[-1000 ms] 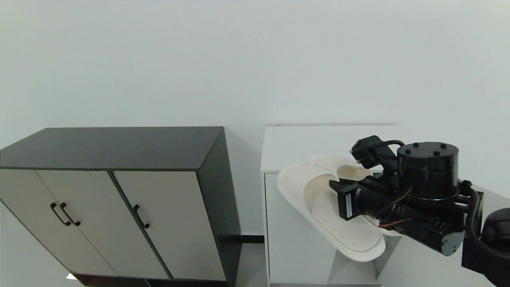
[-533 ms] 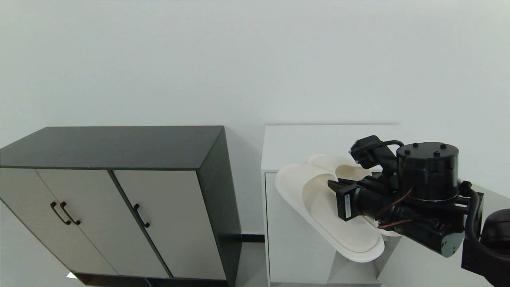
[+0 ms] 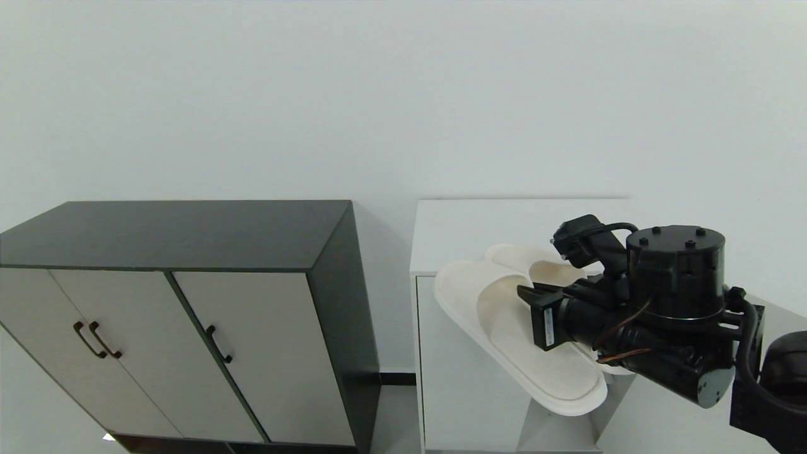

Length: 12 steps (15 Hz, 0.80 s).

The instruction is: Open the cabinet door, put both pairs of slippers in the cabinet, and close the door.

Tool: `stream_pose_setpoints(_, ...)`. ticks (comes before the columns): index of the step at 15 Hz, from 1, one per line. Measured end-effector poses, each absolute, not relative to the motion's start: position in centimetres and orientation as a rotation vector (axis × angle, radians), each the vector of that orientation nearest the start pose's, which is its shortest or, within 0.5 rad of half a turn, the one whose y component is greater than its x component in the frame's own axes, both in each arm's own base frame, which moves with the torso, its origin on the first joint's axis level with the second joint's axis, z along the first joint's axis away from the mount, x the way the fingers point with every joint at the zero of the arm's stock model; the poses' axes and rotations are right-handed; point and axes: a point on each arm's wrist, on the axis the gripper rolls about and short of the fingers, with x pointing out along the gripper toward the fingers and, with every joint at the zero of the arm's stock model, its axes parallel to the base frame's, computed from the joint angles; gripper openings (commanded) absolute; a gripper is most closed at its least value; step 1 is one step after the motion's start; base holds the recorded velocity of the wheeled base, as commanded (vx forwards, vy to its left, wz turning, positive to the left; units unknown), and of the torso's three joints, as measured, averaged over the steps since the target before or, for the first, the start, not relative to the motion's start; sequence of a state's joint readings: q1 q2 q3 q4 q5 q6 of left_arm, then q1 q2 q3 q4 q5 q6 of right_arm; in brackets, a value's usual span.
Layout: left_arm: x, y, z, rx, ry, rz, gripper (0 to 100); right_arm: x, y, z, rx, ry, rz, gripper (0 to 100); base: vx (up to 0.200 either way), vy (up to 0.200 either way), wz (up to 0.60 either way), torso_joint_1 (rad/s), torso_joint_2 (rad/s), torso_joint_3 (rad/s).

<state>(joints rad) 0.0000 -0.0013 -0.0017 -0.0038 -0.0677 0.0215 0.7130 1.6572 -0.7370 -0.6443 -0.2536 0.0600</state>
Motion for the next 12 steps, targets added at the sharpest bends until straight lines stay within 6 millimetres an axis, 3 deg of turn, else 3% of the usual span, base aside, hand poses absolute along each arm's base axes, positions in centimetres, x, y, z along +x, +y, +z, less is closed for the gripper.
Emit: stream_pose_setpoints(12, -2.3, -0.2, 7.6, 0.022, -0.008, -0.066, 0, 20.4, 17.4, 17.1, -0.121, 0.281, 0.474, 0, 0.000, -0.200, 0.00, 0.004, 0.00, 0.004)
